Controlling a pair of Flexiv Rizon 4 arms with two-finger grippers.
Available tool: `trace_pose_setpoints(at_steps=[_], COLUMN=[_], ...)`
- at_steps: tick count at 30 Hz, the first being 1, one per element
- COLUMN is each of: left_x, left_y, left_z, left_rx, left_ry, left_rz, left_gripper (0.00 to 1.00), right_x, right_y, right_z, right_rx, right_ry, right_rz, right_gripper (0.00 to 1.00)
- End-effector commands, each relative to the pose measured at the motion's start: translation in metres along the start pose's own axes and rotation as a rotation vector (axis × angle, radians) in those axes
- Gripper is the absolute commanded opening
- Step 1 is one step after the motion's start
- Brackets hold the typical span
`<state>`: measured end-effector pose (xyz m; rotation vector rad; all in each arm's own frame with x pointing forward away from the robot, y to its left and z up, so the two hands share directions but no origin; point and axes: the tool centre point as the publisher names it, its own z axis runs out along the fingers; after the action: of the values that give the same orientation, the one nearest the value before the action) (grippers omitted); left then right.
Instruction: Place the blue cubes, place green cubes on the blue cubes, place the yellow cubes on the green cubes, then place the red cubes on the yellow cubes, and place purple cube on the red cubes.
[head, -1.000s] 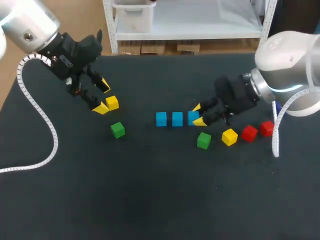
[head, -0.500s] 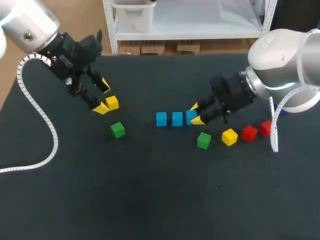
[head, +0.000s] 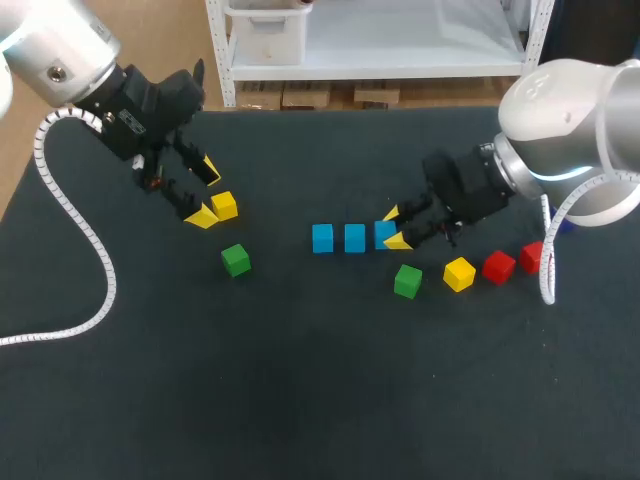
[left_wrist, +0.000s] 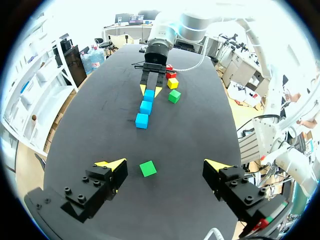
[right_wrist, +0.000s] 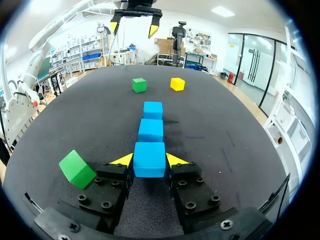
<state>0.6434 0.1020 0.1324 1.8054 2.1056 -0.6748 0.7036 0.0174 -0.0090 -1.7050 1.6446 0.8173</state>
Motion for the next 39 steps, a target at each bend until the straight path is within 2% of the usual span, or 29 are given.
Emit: trace_pose_setpoints(at_steps=[1,39], left_x=[0.0004,0.0004], left_y=[0.0006,0.0006], left_z=[-0.0001,-0.0001], left_rx=[0.000,0.000], left_ry=[0.000,0.000], left_rz=[0.001,0.001], left_gripper=[1.00,1.00], right_x=[0.0006,0.0043], right_y=[0.0018,-0.0021], right_z=[-0.0014,0.0027], right_rx=[0.003,-0.007], right_ry=[0.000,-0.012], right_rz=[0.001,0.014], right_gripper=[0.00,0.00])
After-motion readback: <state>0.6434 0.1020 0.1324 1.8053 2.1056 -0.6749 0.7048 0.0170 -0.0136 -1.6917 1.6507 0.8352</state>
